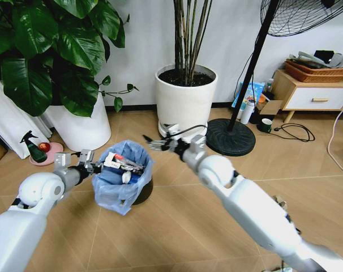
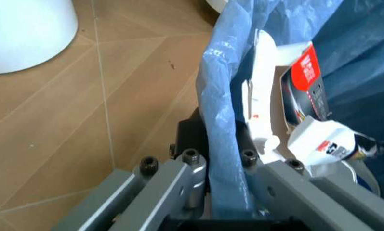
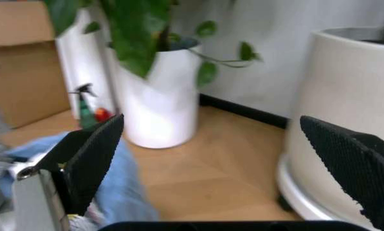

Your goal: Pick up the trash bin and place the garbage on the floor into it.

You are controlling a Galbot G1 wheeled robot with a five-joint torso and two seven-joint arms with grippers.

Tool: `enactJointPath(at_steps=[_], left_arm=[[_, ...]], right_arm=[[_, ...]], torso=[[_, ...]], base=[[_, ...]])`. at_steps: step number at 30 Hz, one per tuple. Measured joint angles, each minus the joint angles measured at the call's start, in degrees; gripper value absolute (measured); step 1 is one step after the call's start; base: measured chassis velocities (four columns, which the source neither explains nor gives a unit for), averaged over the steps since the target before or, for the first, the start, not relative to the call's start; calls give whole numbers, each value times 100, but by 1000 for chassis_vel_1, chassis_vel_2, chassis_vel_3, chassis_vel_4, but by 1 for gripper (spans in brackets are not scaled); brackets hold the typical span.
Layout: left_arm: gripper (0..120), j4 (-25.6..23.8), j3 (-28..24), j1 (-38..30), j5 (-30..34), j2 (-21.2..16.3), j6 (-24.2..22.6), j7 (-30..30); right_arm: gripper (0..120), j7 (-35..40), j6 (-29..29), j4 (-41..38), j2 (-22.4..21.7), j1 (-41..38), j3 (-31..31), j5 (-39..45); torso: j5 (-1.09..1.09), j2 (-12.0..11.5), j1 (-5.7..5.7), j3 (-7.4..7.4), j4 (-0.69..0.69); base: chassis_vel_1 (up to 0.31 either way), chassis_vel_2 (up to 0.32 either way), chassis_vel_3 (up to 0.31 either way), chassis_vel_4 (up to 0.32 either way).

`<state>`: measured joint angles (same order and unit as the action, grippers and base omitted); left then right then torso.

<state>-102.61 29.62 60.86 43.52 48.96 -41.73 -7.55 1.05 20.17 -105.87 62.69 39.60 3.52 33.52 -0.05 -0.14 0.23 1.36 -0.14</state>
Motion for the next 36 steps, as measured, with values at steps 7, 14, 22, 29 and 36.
enactJointPath(at_steps=[7,14,22,29,36], left_arm=[[0,-84,284,217,-119,-1,53,-31],[0,-92,655,407,-283,69,97,-108],[0,-252,980,668,-299,73,98,-160],[0,-391,916,738,-307,95,98,-173],[0,-435,800,703,-320,131,98,-174]], right_arm=[[100,170,200,-539,-551,953,-946,93],[100,389,180,-1091,-722,2098,-1814,-110],[100,336,120,-1532,-493,3525,-2947,-489],[100,228,64,-1809,-164,4246,-3459,-751],[100,221,64,-1958,-53,4466,-3614,-850]], torso=[[1,0,0,0,0],[2,0,0,0,1],[2,0,0,0,0],[1,0,-1,0,1],[0,0,0,0,2]], base=[[0,0,0,0],[0,0,0,0],[0,0,0,0],[0,0,0,0],[0,0,0,0]])
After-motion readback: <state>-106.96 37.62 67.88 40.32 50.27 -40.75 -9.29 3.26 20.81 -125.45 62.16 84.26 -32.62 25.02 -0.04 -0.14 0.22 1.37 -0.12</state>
